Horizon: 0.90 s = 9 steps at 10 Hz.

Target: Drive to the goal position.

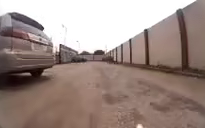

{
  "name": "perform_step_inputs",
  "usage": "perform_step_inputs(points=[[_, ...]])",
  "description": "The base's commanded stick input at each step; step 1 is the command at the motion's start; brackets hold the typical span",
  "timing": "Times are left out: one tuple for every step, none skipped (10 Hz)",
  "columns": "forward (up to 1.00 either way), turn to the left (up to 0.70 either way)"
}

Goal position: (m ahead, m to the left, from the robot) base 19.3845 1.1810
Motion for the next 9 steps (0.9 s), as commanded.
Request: perform_step_inputs(points=[[0.70, 0.00], [0.70, 0.09], [0.70, 0.31], [0.70, 0.28], [0.70, 0.19], [0.70, 0.11], [0.70, 0.02], [0.70, 0.00], [0.70, 0.00]])
